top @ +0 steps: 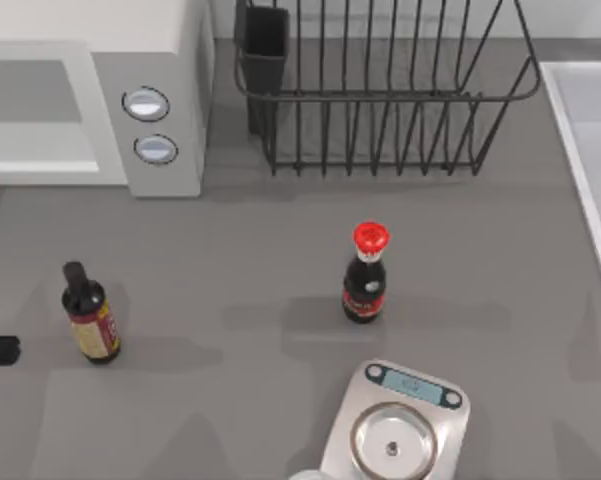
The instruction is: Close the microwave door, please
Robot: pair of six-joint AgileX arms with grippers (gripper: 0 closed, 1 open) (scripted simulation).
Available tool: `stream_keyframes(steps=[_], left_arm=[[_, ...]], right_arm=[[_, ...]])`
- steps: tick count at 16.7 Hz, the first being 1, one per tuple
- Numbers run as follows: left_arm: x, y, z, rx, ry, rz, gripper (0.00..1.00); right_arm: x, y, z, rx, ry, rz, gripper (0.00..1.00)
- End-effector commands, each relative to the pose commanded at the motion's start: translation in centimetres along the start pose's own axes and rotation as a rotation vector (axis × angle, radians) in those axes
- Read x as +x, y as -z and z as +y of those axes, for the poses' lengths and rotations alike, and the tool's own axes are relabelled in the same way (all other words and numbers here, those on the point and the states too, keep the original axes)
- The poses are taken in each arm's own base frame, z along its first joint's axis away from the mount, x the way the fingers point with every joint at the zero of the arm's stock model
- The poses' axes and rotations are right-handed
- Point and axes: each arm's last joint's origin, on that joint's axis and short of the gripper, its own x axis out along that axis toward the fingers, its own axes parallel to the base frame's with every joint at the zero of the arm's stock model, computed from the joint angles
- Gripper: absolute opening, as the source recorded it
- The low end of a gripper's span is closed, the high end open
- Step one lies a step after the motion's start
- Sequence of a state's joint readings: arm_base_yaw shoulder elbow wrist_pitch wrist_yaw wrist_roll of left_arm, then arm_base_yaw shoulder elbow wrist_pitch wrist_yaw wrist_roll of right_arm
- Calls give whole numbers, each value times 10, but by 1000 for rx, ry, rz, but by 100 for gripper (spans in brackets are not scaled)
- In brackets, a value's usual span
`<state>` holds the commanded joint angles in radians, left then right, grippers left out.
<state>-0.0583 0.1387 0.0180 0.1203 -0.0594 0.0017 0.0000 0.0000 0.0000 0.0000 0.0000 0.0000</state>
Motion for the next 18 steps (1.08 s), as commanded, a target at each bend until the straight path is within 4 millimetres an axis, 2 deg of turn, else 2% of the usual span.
stream_keyframes(steps=[6, 8, 11, 15, 18], left_arm=[[1, -3, 1, 9, -3, 6, 0], [3, -13, 5, 45, -17, 42, 0], [14, -38, 17, 129, -47, 151, 0], [44, -79, 53, 224, -74, 370, 0], [73, -101, 101, 239, -66, 544, 0]], right_arm=[[0, 0, 0, 0, 0, 0, 100], [0, 0, 0, 0, 0, 0, 100], [0, 0, 0, 0, 0, 0, 100], [0, 0, 0, 0, 0, 0, 100], [0, 0, 0, 0, 0, 0, 100]])
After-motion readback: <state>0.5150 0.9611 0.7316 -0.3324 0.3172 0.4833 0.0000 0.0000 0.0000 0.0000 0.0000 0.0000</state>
